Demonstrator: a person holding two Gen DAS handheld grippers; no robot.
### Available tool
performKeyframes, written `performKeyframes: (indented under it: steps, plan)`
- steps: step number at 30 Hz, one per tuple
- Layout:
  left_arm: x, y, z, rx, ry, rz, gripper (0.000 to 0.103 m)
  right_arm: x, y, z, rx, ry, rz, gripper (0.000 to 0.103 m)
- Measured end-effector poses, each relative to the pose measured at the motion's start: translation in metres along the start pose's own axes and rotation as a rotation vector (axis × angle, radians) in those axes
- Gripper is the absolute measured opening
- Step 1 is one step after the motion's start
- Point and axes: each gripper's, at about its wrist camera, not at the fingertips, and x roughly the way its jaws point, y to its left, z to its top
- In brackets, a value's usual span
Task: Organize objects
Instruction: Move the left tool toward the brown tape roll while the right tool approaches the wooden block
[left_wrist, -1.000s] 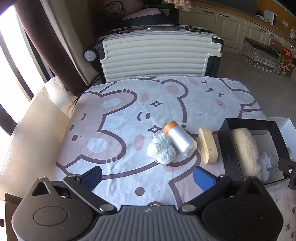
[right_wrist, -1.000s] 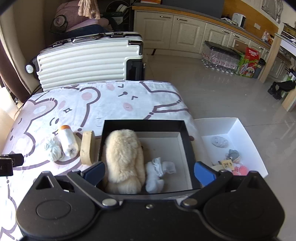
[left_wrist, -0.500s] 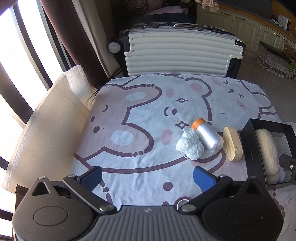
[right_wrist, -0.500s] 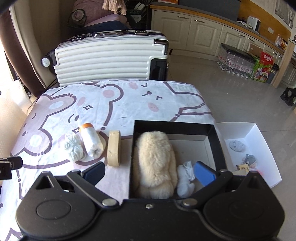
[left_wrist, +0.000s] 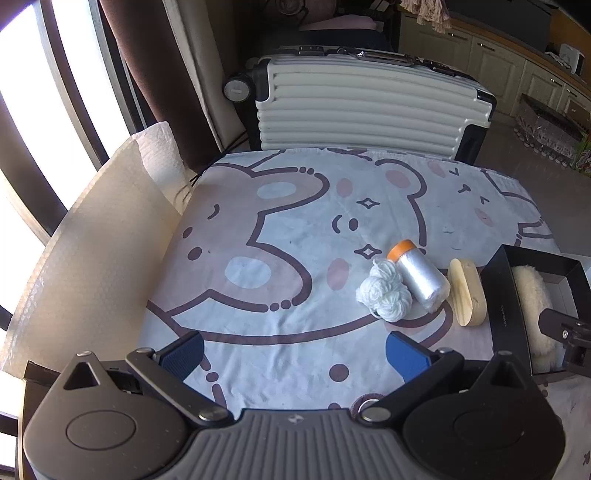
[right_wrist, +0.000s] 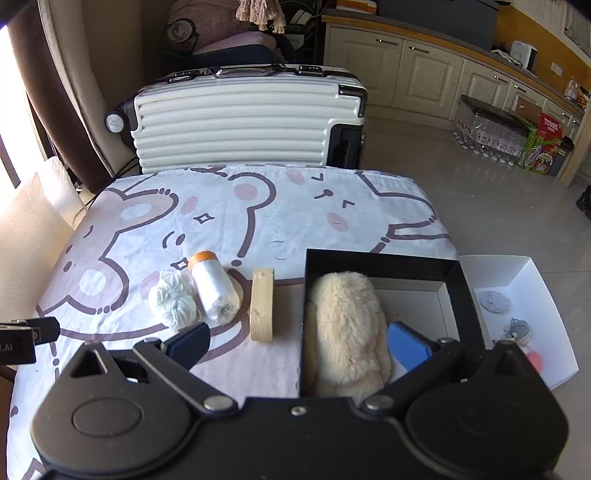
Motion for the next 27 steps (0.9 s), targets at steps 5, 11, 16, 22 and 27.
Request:
performKeyframes:
  steps: [5, 11, 16, 22, 27]
  plan:
    - [-0.001, 0.002, 0.0, -0.001, -0.012, 0.002, 0.103, -0.001, 0.002, 0.004, 0.004, -0.015, 0.005, 0.103]
    - [-0.002, 0.002, -0.003, 0.006, -0.026, -0.004, 0.103, -0.006, 0.006, 0.015, -0.026, -0.037, -0.002, 0.103]
    - [0.002, -0.005, -0.004, 0.028, -0.02, -0.014, 0.103, -0.007, 0.009, 0.031, -0.027, -0.038, 0.008, 0.103]
    - [0.006, -0.023, -0.005, 0.084, 0.001, -0.084, 0.093, -0.001, 0.013, 0.055, -0.025, -0.041, 0.0, 0.103]
    - [0.019, -0.04, -0.008, 0.15, 0.046, -0.127, 0.077, 0.014, 0.017, 0.064, -0.021, -0.034, 0.026, 0.103]
